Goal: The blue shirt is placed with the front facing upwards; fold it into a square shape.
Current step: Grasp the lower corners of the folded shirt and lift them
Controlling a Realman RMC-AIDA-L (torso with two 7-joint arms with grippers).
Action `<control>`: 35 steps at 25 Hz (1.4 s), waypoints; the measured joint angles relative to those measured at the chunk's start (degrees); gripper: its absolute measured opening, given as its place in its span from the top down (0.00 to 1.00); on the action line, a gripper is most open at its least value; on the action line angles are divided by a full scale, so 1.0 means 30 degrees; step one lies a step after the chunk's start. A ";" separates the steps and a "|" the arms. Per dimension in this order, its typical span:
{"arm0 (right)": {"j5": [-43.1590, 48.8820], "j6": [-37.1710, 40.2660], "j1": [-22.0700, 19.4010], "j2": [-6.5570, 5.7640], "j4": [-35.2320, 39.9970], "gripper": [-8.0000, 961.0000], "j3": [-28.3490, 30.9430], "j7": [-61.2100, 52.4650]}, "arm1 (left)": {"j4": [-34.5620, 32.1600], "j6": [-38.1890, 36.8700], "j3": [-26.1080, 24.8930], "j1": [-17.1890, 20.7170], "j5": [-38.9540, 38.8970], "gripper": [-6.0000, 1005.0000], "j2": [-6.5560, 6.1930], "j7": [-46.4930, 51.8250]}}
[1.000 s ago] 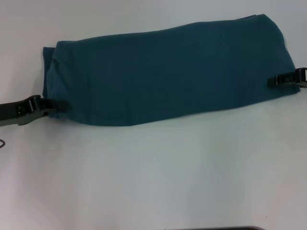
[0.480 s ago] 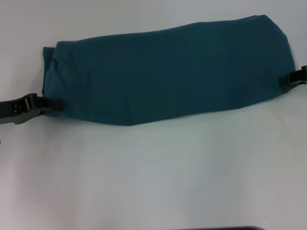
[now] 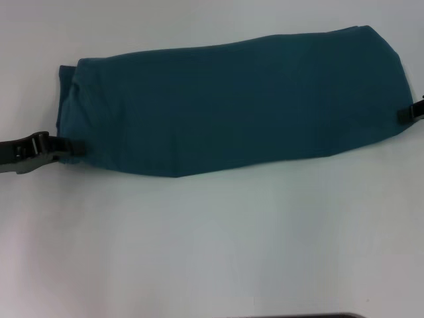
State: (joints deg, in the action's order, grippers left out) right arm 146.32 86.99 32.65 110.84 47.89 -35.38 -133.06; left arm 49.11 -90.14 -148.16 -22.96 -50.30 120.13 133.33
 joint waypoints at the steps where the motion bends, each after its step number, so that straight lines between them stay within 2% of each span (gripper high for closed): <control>1: 0.0000 0.0000 0.0000 0.0000 0.0000 0.90 0.0000 0.0000 | 0.0009 -0.0145 0.0012 -0.0012 0.0018 0.98 -0.0027 0.0001; 3: 0.0179 0.0640 0.0012 -0.0099 0.0177 0.98 -0.0004 0.0000 | 0.0045 -0.0657 0.0027 -0.0019 0.0045 0.98 -0.0176 0.0002; 4: 0.0297 0.1155 0.0012 -0.0212 0.0305 0.98 -0.0009 0.0005 | 0.0066 -0.1435 0.0038 -0.0029 0.0209 0.98 -0.0451 0.0001; 9: 0.1215 0.3915 -0.0050 -0.0833 0.0979 0.98 -0.0013 0.0042 | 0.0156 -0.3007 0.0051 -0.0061 0.1594 0.98 -0.1013 0.0120; 13: 0.2431 0.6143 -0.0057 -0.0913 0.1187 0.98 -0.0165 0.0430 | 0.0916 -0.4508 0.0047 0.0049 0.3069 0.98 -0.1046 0.0204; 17: 0.3942 0.7025 -0.0083 -0.0439 0.1432 0.98 -0.0469 0.0671 | 0.1763 -0.5722 0.0035 0.0309 0.3946 0.98 -0.0968 0.0472; 20: 0.4763 0.7410 -0.0236 0.0000 0.1485 0.97 -0.0578 0.0923 | 0.1854 -0.6188 0.0044 0.0354 0.4649 0.98 -0.0891 0.0506; 23: 0.5136 0.7552 -0.0404 0.0271 0.1490 0.97 -0.0667 0.1002 | 0.1877 -0.6332 0.0052 0.0374 0.5341 0.98 -0.0759 0.0515; 29: 0.5213 0.7665 -0.0503 0.0534 0.1490 0.97 -0.0710 0.1083 | 0.1901 -0.6628 0.0031 0.0471 0.5718 0.98 -0.0671 0.0507; 35: 0.5214 0.7837 -0.0399 0.0620 0.1503 0.97 -0.0742 0.1107 | 0.1966 -0.6859 -0.0084 0.0764 0.5758 0.98 -0.0669 0.0466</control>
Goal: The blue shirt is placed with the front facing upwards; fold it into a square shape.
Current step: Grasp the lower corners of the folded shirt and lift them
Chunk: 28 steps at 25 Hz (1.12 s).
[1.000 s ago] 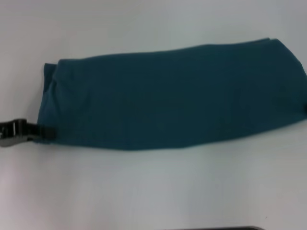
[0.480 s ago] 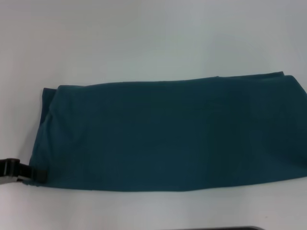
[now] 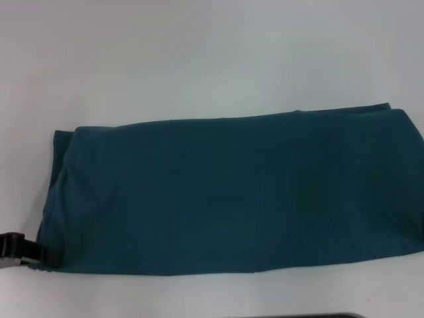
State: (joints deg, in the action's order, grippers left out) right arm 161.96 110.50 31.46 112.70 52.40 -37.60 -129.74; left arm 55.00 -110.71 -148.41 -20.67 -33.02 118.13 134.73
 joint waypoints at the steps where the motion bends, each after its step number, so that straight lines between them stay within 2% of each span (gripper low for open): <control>1: 0.0002 0.0029 0.0011 0.0007 -0.0001 0.97 -0.0029 0.0000 | 0.0012 -0.0041 0.0003 0.0057 0.0004 0.98 0.0000 -0.0026; 10: -0.0022 -0.0090 -0.0046 0.0081 -0.0002 0.97 0.0024 0.0045 | 0.0022 -0.0292 -0.0042 0.0073 -0.0173 0.97 0.0000 -0.0360; 18: -0.0220 -0.0232 0.0112 -0.0019 -0.0229 0.96 0.0901 0.0127 | -0.0154 -0.0879 -0.0879 0.0014 -0.0440 0.97 0.0001 -0.1023; 19: -0.0222 -0.0244 0.0153 -0.0020 -0.0266 0.96 0.0909 0.0141 | -0.0156 -0.0882 -0.1037 0.0000 -0.0456 0.94 0.0014 -0.1241; 24: -0.0348 -0.0062 0.0215 0.0054 -0.0317 0.77 0.0972 0.0316 | -0.0103 -0.0855 -0.1306 0.0089 -0.0529 0.81 0.0144 -0.1631; 25: -0.0403 -0.0022 0.0221 0.0053 -0.0341 0.73 0.1029 0.0334 | -0.0060 -0.0821 -0.1352 0.0119 -0.0533 0.71 0.0102 -0.1597; 28: -0.0454 -0.0012 0.0225 -0.0084 -0.0386 0.58 0.1197 0.0278 | -0.0006 -0.0753 -0.1386 0.0120 -0.0495 0.63 0.0040 -0.1458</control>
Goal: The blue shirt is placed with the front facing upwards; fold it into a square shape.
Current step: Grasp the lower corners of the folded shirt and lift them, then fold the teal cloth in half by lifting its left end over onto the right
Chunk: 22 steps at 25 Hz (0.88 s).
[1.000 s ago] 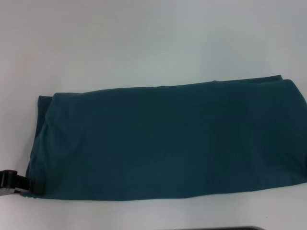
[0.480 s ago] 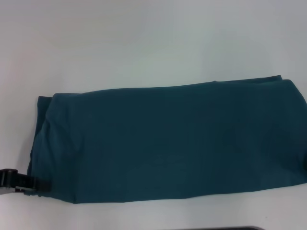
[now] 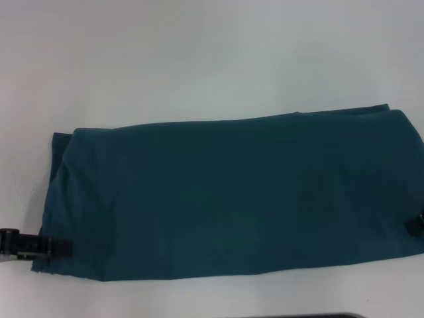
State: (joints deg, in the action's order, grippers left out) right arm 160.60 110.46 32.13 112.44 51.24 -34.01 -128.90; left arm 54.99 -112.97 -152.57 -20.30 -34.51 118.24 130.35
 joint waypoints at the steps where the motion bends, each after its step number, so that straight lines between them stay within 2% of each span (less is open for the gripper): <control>1: 0.0000 -0.0006 0.0003 -0.0067 -0.0001 0.52 0.0026 -0.0057 | 0.0039 0.0041 -0.0035 0.0001 0.0069 0.60 -0.0029 0.0070; 5: 0.0075 -0.0040 0.0029 -0.0177 0.0005 0.26 -0.0064 -0.0239 | 0.0343 0.0060 -0.0336 0.0006 0.0169 0.47 -0.0201 0.0284; 9: 0.0119 -0.0057 0.0050 -0.0279 0.0115 0.17 -0.0112 -0.0240 | 0.1447 -0.0250 -0.0716 0.0201 0.0177 0.28 -0.0242 0.0613; 10: 0.0104 -0.0034 0.0061 -0.0352 0.0140 0.15 -0.0099 -0.0243 | 0.1617 -0.0335 -0.0785 0.0223 0.0178 0.28 -0.0243 0.0663; 17: -0.0068 0.0491 0.0417 -0.1286 0.0870 0.15 0.0836 -0.0286 | 0.3059 -0.1100 -0.1550 -0.0037 0.0023 0.25 -0.0487 0.1019; 22: -0.1951 0.0995 0.0507 -0.1554 0.1653 0.15 0.1766 0.0184 | 0.3298 -0.1367 -0.1740 -0.0227 -0.1720 0.24 -0.0600 0.1035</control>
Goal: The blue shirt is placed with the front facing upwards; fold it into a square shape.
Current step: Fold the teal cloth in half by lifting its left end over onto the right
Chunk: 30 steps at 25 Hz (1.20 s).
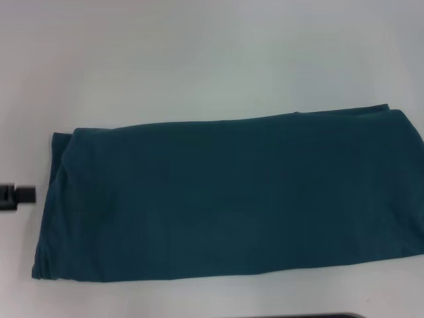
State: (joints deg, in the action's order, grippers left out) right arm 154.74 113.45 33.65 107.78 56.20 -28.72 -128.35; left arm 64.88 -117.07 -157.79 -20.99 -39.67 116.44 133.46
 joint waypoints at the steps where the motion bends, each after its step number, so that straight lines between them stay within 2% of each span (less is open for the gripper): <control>1: -0.0864 0.0012 -0.0048 -0.0048 -0.0002 0.15 0.0029 0.0138 | -0.0201 -0.0004 0.0076 -0.0004 -0.0633 0.24 -0.0004 -0.0099; 3: -0.2064 0.0013 -0.0123 -0.0064 -0.0140 0.15 -0.0020 0.0488 | -0.0378 -0.0004 0.0145 -0.0010 -0.1115 0.24 -0.0005 -0.0183; 8: -0.3173 -0.0093 0.0010 0.0211 -0.0684 0.15 0.0035 0.1460 | -0.0982 -0.0014 0.0600 -0.0198 -0.2523 0.24 0.0058 -0.0565; 11: -0.4915 -0.0101 -0.0076 0.0366 -0.1193 0.15 0.0081 0.2135 | -0.1165 -0.0028 0.0765 0.0022 -0.4071 0.24 0.0211 -0.1469; 13: -0.5928 -0.0112 -0.0308 0.0576 -0.1327 0.15 0.0084 0.3143 | -0.1381 -0.0025 0.0873 0.0414 -0.5654 0.24 0.0550 -0.3290; 16: -0.7040 -0.0536 -0.0733 0.1152 -0.1528 0.15 0.0441 0.5183 | -0.2575 0.0160 0.0809 0.1121 -0.7994 0.25 0.1349 -0.7477; 18: -0.7821 -0.1165 -0.0916 0.1453 -0.1869 0.15 0.0991 0.5995 | -0.3135 0.0387 0.0791 0.1153 -0.8379 0.25 0.1507 -0.8750; 21: -0.8996 -0.2199 -0.1170 0.1582 -0.2563 0.15 0.1776 0.6558 | -0.3654 0.0480 0.0889 0.0944 -0.8172 0.25 0.1253 -0.8718; 22: -0.9248 -0.2422 -0.1250 0.1497 -0.2854 0.15 0.1907 0.6639 | -0.3654 0.0480 0.0889 0.0944 -0.8172 0.25 0.1253 -0.8718; 26: -1.0365 -0.2810 -0.1482 0.1149 -0.4047 0.16 0.2490 0.6856 | -0.3962 0.0462 0.0760 0.0895 -0.8441 0.25 0.0801 -0.7381; 30: -1.1678 -0.2730 -0.1939 0.1217 -0.4931 0.16 0.2781 0.7812 | -0.4140 0.0726 0.0738 0.0872 -0.8427 0.25 0.0584 -0.6200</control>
State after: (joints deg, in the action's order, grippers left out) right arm 119.71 105.26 27.84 111.43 41.41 -20.37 -104.91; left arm 52.46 -114.89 -155.58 -18.37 -64.95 118.20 114.86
